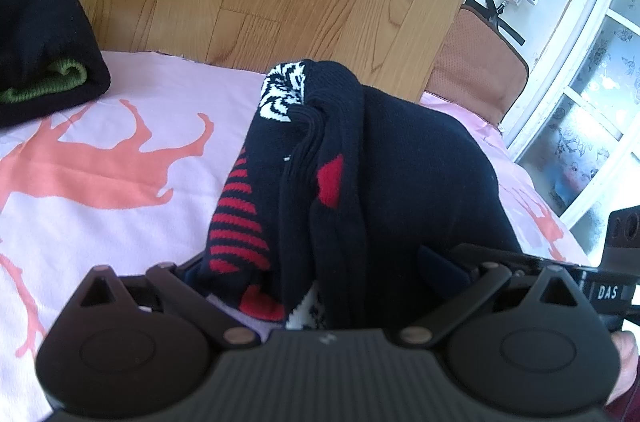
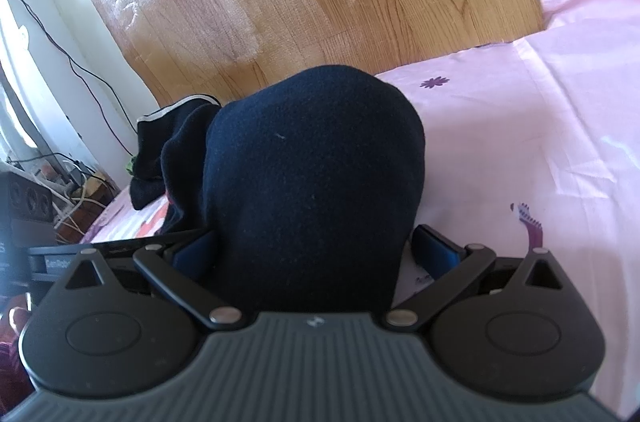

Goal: Fold small clothes

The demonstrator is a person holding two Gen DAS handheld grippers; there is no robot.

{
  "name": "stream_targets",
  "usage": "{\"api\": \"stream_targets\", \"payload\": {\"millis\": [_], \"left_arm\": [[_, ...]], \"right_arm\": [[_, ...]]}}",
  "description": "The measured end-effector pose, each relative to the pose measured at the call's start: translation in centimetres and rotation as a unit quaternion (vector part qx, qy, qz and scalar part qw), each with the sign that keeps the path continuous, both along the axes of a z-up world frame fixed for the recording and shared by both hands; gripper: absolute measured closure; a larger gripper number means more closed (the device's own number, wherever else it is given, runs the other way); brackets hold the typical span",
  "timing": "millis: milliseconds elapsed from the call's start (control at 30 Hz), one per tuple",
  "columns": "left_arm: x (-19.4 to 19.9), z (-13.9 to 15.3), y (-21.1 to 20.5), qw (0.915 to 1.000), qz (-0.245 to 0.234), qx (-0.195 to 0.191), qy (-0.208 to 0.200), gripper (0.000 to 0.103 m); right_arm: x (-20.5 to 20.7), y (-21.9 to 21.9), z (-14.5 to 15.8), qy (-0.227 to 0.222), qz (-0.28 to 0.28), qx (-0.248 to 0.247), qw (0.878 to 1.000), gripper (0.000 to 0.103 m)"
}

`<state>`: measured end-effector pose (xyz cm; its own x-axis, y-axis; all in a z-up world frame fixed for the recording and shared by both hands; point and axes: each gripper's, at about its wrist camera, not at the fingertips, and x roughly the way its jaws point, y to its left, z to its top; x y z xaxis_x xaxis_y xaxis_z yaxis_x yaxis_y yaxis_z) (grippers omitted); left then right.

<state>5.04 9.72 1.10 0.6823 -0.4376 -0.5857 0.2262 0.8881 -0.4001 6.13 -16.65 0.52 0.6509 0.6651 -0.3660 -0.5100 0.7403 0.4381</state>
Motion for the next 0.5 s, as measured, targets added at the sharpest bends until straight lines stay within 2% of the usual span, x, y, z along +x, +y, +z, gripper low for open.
{"api": "stream_targets", "payload": {"millis": [100, 167, 233, 267, 333, 433, 500], "left_arm": [[0.0, 0.0, 0.2, 1.0000, 0.001, -0.007, 0.003, 0.000], [0.1, 0.2, -0.3, 0.9999, 0.008, -0.002, 0.008, 0.002], [0.4, 0.4, -1.2, 0.9995, 0.010, -0.019, 0.023, 0.007], [0.6, 0.7, -1.9, 0.9993, 0.024, -0.011, 0.025, 0.007], [1.6, 2.0, -3.3, 0.9995, 0.025, 0.008, 0.018, 0.009], [4.3, 5.3, -6.1, 1.0000, -0.006, -0.005, -0.003, 0.011], [6.9, 7.5, -10.0, 0.9983, -0.044, 0.015, -0.037, 0.011]], "right_arm": [[0.1, -0.5, 0.2, 0.004, 0.036, -0.009, 0.999, 0.000], [0.6, -0.5, 0.7, 0.010, 0.062, -0.028, 0.998, 0.013], [1.5, -0.6, 1.2, 0.032, 0.079, -0.027, 0.996, 0.029], [1.9, -0.4, 1.4, 0.035, 0.085, -0.032, 0.995, 0.034], [2.2, -0.5, 2.3, 0.026, 0.098, -0.038, 0.994, 0.055], [3.4, -3.0, 4.0, 0.005, 0.096, -0.008, 0.995, 0.058], [4.4, -5.7, 5.3, -0.019, 0.070, 0.011, 0.997, 0.058]]}}
